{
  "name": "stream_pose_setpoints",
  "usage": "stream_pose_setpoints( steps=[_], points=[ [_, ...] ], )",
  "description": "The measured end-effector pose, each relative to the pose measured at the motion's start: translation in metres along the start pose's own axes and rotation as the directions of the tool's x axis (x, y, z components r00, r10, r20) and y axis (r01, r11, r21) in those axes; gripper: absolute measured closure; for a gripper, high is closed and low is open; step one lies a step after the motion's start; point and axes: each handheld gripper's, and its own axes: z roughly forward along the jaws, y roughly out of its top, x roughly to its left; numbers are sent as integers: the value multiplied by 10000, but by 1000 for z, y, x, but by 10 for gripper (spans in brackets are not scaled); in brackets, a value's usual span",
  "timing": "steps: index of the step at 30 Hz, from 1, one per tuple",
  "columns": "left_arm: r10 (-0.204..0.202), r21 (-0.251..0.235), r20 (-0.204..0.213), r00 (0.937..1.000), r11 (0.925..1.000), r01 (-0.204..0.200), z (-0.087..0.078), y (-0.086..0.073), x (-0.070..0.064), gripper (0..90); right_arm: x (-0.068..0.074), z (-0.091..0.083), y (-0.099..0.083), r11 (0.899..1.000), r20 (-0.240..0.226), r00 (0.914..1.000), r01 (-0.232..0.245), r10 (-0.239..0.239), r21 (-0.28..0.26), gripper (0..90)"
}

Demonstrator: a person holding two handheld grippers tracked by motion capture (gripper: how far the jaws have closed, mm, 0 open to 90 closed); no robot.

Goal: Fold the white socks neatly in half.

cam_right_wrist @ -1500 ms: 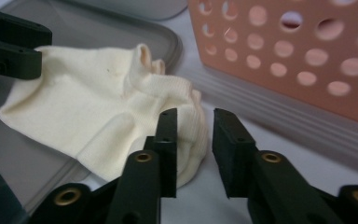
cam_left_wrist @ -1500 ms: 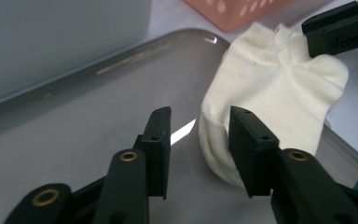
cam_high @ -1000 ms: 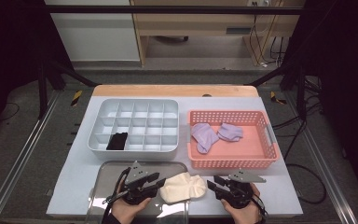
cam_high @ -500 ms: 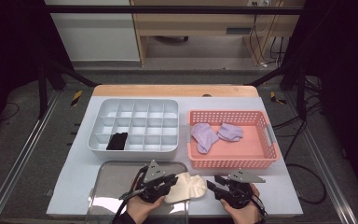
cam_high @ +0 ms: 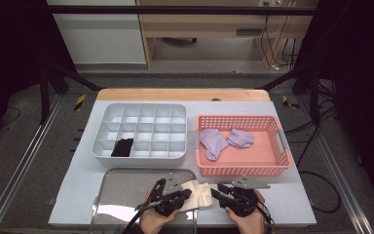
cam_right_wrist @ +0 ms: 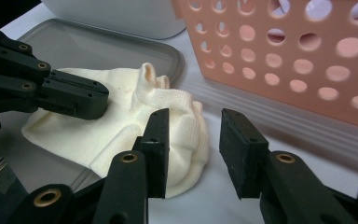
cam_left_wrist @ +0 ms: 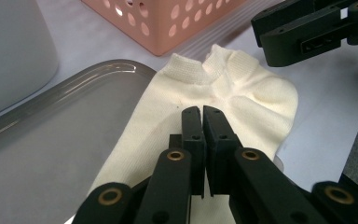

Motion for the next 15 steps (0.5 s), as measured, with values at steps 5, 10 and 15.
stream_pose_setpoints(
  steps=[5,10,15],
  points=[
    [36,87,12,10000,10000,-36,2,-1,0,864,2,9,-1,9995,111,9999,73,-76,322,657],
    [33,114,17,10000,9999,-33,3,-2,-1,861,-1,16,-2,9964,164,9998,-149,135,835,732],
    [-11,57,73,10000,10000,10,2,-1,-1,850,1,18,-2,9950,319,9994,-171,141,981,807]
  ],
)
